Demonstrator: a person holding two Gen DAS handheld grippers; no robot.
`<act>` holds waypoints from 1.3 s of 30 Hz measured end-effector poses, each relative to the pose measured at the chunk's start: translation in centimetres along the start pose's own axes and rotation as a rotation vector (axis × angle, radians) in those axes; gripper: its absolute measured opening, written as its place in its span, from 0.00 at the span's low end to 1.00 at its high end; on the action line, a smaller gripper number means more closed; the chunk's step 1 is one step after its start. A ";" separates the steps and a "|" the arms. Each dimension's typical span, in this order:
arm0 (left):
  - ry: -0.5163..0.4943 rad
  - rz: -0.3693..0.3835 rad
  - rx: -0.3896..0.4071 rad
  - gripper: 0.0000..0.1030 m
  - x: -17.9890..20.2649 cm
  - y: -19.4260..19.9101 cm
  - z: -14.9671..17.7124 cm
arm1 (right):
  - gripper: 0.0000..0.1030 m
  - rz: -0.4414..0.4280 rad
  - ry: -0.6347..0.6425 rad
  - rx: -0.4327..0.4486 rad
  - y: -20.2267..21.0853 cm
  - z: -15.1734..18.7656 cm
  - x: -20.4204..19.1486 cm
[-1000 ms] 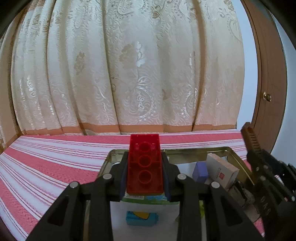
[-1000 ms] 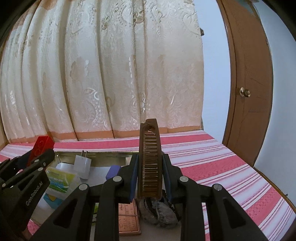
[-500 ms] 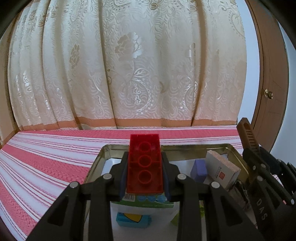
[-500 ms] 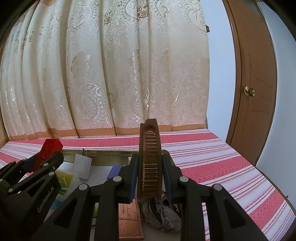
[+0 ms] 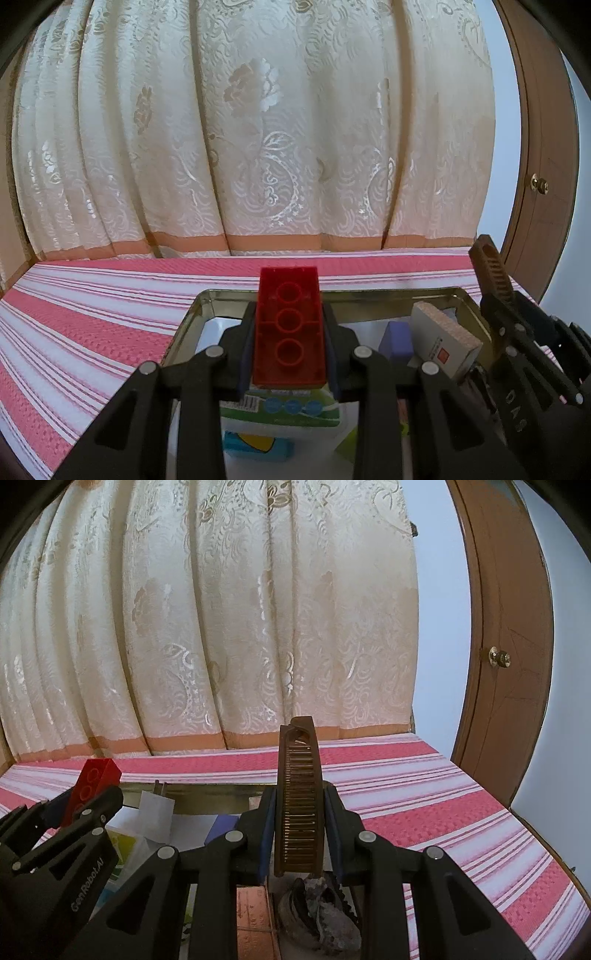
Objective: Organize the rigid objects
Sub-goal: 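Lower the red brick and brown brush into the tin and open both tools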
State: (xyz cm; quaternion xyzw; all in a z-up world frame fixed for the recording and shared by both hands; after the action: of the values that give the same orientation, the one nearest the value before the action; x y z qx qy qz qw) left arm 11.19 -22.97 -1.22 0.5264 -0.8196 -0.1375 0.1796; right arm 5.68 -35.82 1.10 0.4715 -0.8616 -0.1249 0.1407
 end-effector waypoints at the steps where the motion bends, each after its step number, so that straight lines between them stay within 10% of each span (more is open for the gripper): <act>1: 0.001 0.000 -0.003 0.29 0.0 -0.1 0.0 | 0.27 -0.001 0.004 -0.003 -0.1 0.0 -0.1; 39: -0.028 -0.023 -0.125 0.29 -0.9 -1.7 1.0 | 0.27 -0.055 0.073 -0.109 -1.7 1.2 -2.5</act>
State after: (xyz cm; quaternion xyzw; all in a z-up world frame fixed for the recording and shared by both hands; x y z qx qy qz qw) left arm 12.49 -22.84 -2.94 0.5217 -0.8056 -0.1980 0.1993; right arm 7.83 -34.51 -0.94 0.4909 -0.8345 -0.1580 0.1941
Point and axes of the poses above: each gripper's, at about its wrist camera, not at the fingertips, and y roughly against the way its jaws point, x to its right, z to its underside, the point moved 8 cm from there along -y, roughly the way its jaws point, and after that the axes turned 11 degrees about z, right-handed, at the moved point
